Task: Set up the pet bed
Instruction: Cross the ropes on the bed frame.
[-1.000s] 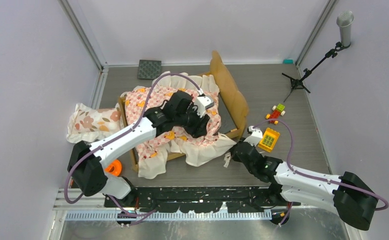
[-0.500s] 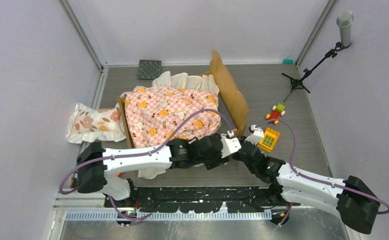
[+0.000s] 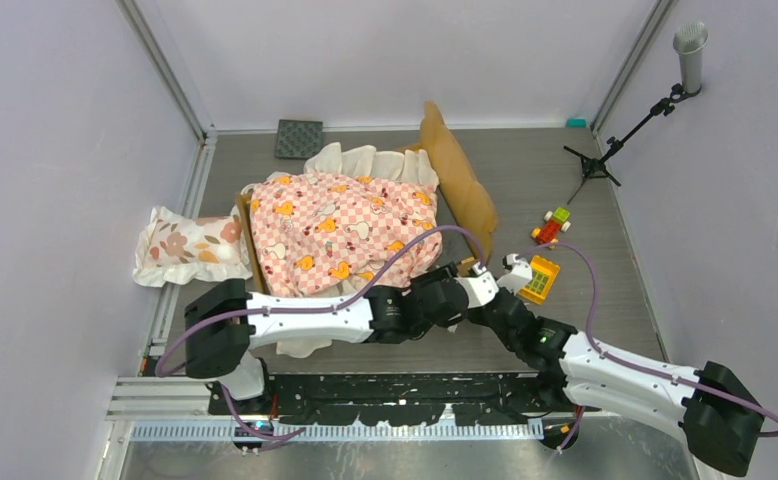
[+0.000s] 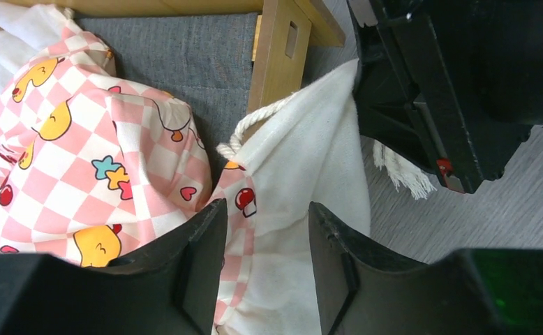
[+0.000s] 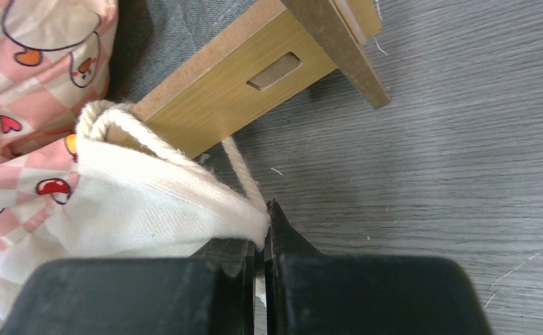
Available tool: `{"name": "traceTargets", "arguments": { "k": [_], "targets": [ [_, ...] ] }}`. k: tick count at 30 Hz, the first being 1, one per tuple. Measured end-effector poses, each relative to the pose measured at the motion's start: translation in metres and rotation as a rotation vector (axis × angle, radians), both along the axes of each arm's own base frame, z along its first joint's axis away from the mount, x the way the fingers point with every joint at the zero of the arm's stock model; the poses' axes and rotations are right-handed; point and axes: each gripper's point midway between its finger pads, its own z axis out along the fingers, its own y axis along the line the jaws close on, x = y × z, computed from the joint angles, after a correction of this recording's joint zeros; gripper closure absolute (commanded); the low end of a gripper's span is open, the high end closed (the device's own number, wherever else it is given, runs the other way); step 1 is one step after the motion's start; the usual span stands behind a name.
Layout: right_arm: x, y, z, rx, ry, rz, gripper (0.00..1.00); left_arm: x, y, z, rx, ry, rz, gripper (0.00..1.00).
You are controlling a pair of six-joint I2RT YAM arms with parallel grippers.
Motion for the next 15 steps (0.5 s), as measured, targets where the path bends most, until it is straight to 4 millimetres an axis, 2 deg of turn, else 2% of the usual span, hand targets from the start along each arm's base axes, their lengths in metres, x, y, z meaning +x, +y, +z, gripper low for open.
{"name": "traceTargets", "arguments": {
  "k": [3, 11, 15],
  "targets": [
    [0.000, 0.001, 0.006, 0.035, -0.011, -0.009, 0.99, -0.004, 0.002, -0.001, -0.018, 0.007, -0.004, 0.47],
    [0.001, 0.004, 0.021, 0.126, -0.029, -0.033, 0.99, -0.032, 0.037, -0.010, -0.044, 0.075, -0.076, 0.43],
    [0.000, 0.006, 0.022, 0.145, -0.020, -0.034, 0.99, -0.036, 0.037, -0.014, -0.051, 0.084, -0.092, 0.43]
  ]
}}
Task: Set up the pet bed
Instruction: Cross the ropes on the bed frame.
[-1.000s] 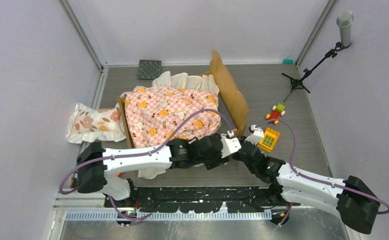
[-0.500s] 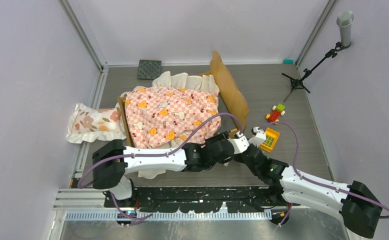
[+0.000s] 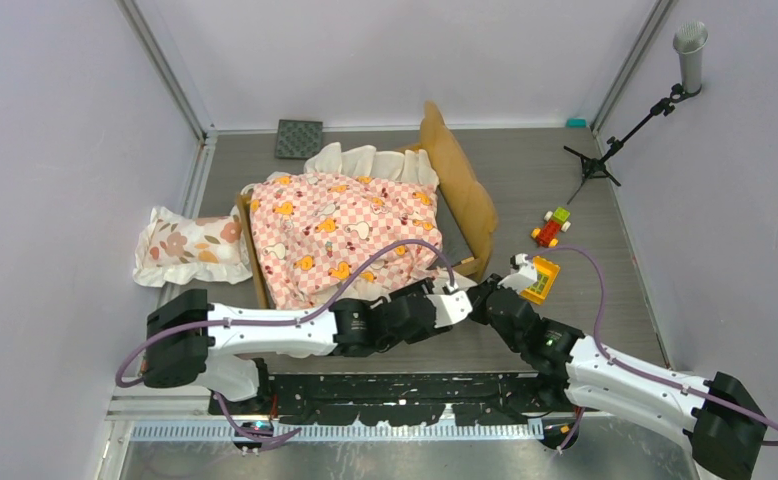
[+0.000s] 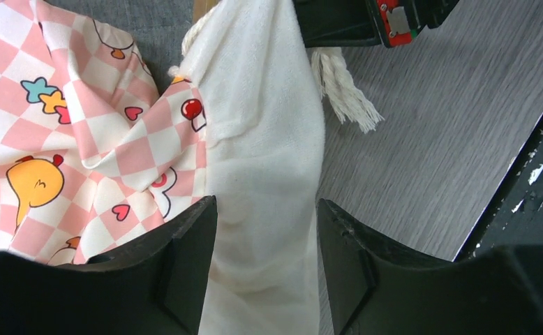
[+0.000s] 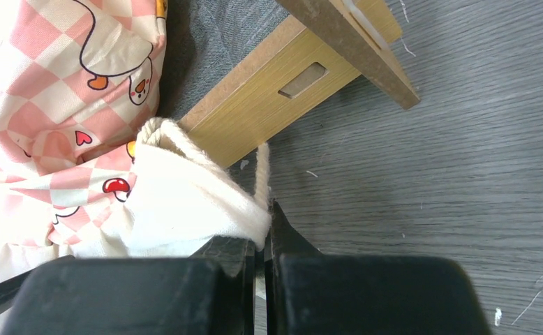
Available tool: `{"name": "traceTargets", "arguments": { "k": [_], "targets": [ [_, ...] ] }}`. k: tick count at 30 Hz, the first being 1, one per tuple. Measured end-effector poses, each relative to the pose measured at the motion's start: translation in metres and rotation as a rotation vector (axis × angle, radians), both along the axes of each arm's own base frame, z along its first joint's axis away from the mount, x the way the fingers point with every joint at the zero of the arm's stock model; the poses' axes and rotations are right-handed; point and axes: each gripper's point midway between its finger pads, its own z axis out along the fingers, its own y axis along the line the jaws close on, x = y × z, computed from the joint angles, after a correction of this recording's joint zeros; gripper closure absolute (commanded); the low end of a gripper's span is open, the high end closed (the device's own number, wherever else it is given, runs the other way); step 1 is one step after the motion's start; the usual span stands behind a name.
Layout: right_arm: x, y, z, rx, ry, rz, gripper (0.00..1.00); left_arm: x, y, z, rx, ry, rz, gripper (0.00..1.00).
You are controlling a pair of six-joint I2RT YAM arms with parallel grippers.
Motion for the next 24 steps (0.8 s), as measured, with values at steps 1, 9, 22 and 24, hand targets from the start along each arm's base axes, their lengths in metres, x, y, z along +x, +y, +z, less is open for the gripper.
{"name": "traceTargets", "arguments": {
  "k": [1, 9, 22, 24],
  "targets": [
    [0.000, 0.000, 0.000, 0.003, 0.002, 0.000, 0.99, 0.000, -0.001, -0.001, -0.002, 0.002, -0.003, 0.43],
    [-0.002, 0.003, 0.002, 0.035, 0.011, 0.002, 0.99, 0.000, -0.013, -0.017, 0.007, 0.007, -0.012, 0.48],
    [-0.006, 0.006, 0.005, 0.080, 0.035, 0.012, 0.99, 0.024, -0.001, -0.020, 0.046, -0.099, 0.113, 1.00],
    [-0.006, 0.006, 0.005, 0.083, 0.037, 0.009, 0.98, 0.026, 0.001, -0.019, 0.049, -0.111, 0.129, 1.00]
  ]
}}
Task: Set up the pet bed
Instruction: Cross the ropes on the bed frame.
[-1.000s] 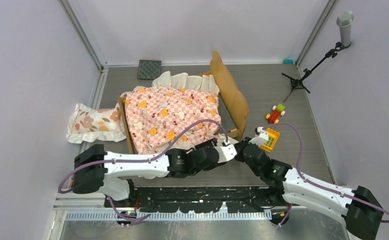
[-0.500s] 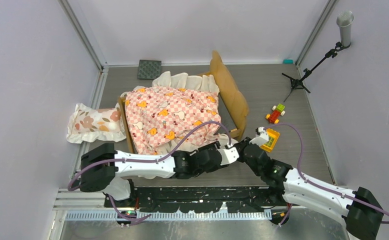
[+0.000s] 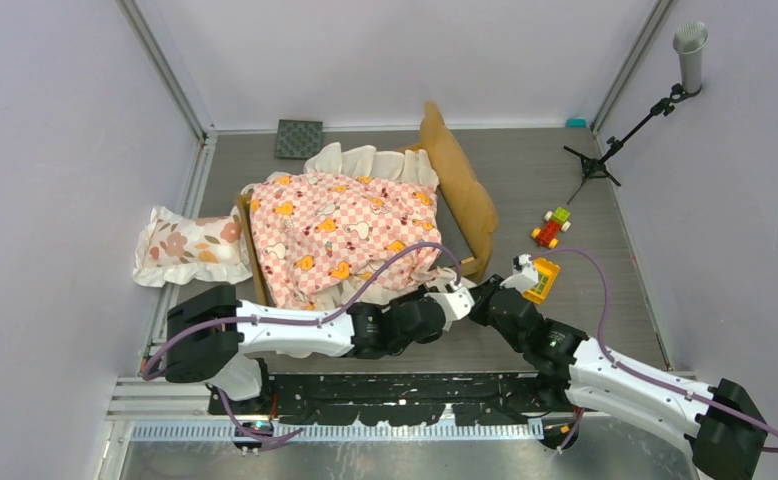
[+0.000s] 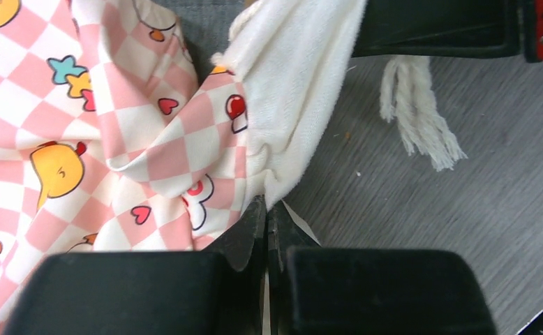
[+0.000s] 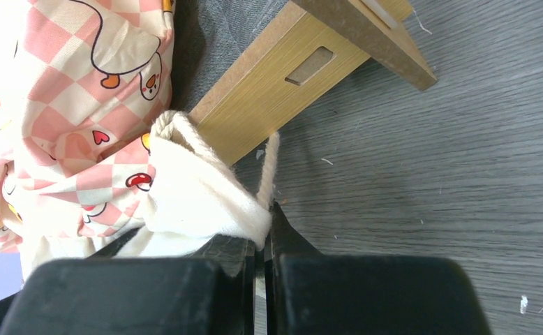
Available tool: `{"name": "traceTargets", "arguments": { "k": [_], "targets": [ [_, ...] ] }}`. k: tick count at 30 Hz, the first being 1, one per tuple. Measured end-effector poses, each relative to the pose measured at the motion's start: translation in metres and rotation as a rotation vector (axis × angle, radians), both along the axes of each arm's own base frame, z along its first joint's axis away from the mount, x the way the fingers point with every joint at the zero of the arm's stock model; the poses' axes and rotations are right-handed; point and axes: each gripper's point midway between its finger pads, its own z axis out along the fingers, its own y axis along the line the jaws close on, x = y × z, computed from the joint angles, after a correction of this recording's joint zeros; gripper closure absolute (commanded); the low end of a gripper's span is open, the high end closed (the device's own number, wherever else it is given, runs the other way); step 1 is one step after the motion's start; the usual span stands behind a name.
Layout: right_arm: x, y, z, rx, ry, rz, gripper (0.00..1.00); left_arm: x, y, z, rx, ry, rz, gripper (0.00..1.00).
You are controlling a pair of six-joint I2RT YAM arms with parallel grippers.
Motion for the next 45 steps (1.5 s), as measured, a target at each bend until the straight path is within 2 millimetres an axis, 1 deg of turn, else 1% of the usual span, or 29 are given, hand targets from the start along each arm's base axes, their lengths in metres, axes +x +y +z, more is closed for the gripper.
{"name": "traceTargets", "arguments": {
  "k": [4, 6, 10, 13, 16, 18, 20, 24, 25, 28, 29, 30, 34, 37, 41, 43, 45],
  "targets": [
    [0.000, -0.002, -0.002, -0.010, 0.006, -0.008, 0.97, 0.004, 0.006, 0.007, -0.005, -0.019, 0.031, 1.00],
    [0.000, -0.004, -0.004, -0.019, 0.011, -0.012, 0.95, 0.006, 0.011, 0.016, -0.030, -0.020, 0.051, 1.00],
    [0.000, -0.004, -0.004, -0.018, 0.010, -0.014, 0.93, 0.012, 0.017, 0.043, -0.134, -0.010, 0.084, 1.00],
    [0.001, -0.008, -0.008, -0.040, 0.015, -0.033, 0.93, 0.023, 0.030, 0.063, -0.200, -0.007, 0.131, 1.00],
    [0.002, -0.011, -0.013, -0.060, 0.024, -0.044, 0.93, 0.029, 0.040, 0.077, -0.258, 0.001, 0.165, 1.00],
    [0.002, -0.012, -0.016, -0.070, 0.029, -0.047, 0.95, 0.033, 0.045, 0.081, -0.278, 0.010, 0.181, 1.00],
    [0.002, -0.012, -0.018, -0.077, 0.033, -0.049, 0.97, 0.033, 0.047, 0.079, -0.281, 0.026, 0.188, 1.00],
    [0.003, -0.014, -0.018, -0.081, 0.030, -0.056, 0.99, 0.029, 0.050, 0.077, -0.279, 0.055, 0.181, 0.99],
    [0.003, -0.014, -0.018, -0.082, 0.030, -0.061, 0.99, 0.028, 0.050, 0.077, -0.283, 0.062, 0.179, 0.96],
    [0.004, -0.019, -0.019, -0.087, 0.031, -0.086, 1.00, 0.020, 0.052, 0.079, -0.303, 0.090, 0.150, 0.82],
    [0.005, -0.022, -0.019, -0.090, 0.032, -0.100, 1.00, 0.017, 0.054, 0.082, -0.316, 0.096, 0.142, 0.76],
    [0.005, -0.025, -0.019, -0.095, 0.032, -0.114, 1.00, 0.015, 0.056, 0.085, -0.328, 0.100, 0.135, 0.72],
    [0.008, -0.043, -0.017, -0.122, 0.019, -0.194, 1.00, 0.009, 0.060, 0.105, -0.399, 0.106, 0.112, 0.69],
    [0.012, -0.054, -0.014, -0.142, 0.007, -0.245, 1.00, 0.006, 0.061, 0.106, -0.404, 0.115, 0.101, 0.61],
    [0.018, -0.068, -0.014, -0.171, 0.008, -0.308, 0.99, 0.004, 0.061, 0.104, -0.390, 0.129, 0.092, 0.53],
    [0.022, -0.075, -0.015, -0.181, 0.015, -0.338, 0.99, 0.004, 0.061, 0.108, -0.393, 0.127, 0.092, 0.50],
    [0.026, -0.083, -0.016, -0.188, 0.020, -0.370, 0.99, 0.006, 0.059, 0.117, -0.405, 0.122, 0.094, 0.48]
  ]
}}
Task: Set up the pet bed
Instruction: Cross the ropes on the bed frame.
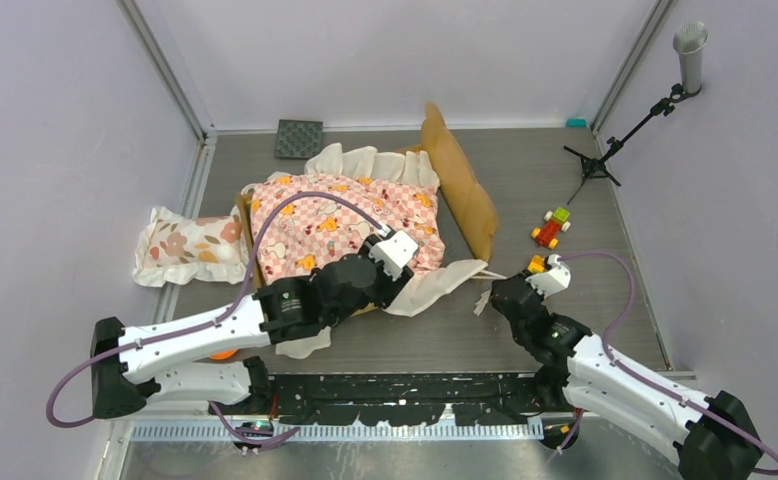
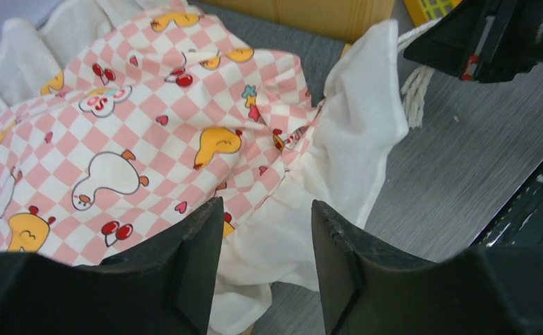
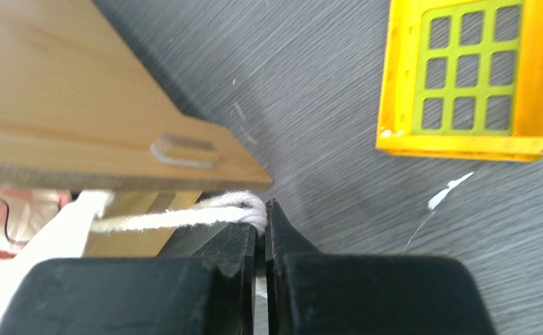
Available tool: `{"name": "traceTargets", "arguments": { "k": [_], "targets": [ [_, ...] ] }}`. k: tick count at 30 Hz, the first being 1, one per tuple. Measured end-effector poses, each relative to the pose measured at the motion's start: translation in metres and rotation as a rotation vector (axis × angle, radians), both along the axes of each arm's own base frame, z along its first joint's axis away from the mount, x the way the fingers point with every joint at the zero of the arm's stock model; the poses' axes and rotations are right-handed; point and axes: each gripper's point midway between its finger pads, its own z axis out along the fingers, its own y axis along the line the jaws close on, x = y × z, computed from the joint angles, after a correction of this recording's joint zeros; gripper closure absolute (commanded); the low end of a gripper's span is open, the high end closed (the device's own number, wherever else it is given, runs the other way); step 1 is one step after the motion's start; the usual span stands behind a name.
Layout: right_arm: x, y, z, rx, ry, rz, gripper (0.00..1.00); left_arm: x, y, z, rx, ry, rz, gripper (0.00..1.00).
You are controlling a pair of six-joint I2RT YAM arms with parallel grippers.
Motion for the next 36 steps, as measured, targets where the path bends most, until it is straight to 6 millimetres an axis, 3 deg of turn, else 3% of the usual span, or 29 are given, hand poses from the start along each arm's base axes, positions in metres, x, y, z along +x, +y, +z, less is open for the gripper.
{"name": "traceTargets", "arguments": {
  "k": [6, 16, 24, 31, 33, 36],
  "targets": [
    [0.013, -0.014, 0.005, 0.009, 0.005, -0.062, 1.00, 0.008, -0.009, 0.022, -0.041, -0.013, 0.014, 0.44],
    [0.017, -0.014, 0.010, 0.029, 0.010, -0.075, 1.00, 0.012, -0.011, 0.012, -0.025, 0.010, 0.031, 0.41],
    [0.008, -0.021, 0.009, 0.036, 0.037, -0.101, 0.99, 0.009, -0.003, 0.003, -0.030, 0.048, 0.059, 0.36],
    [0.003, -0.025, -0.001, 0.066, 0.077, -0.154, 0.99, 0.001, 0.024, -0.007, -0.034, 0.095, 0.127, 0.31],
    [0.003, -0.025, -0.004, 0.064, 0.088, -0.161, 0.99, 0.002, 0.037, -0.007, -0.039, 0.104, 0.192, 0.29],
    [0.003, -0.026, -0.006, 0.059, 0.095, -0.165, 0.99, 0.009, 0.074, -0.006, -0.041, 0.117, 0.398, 0.28]
  ]
}}
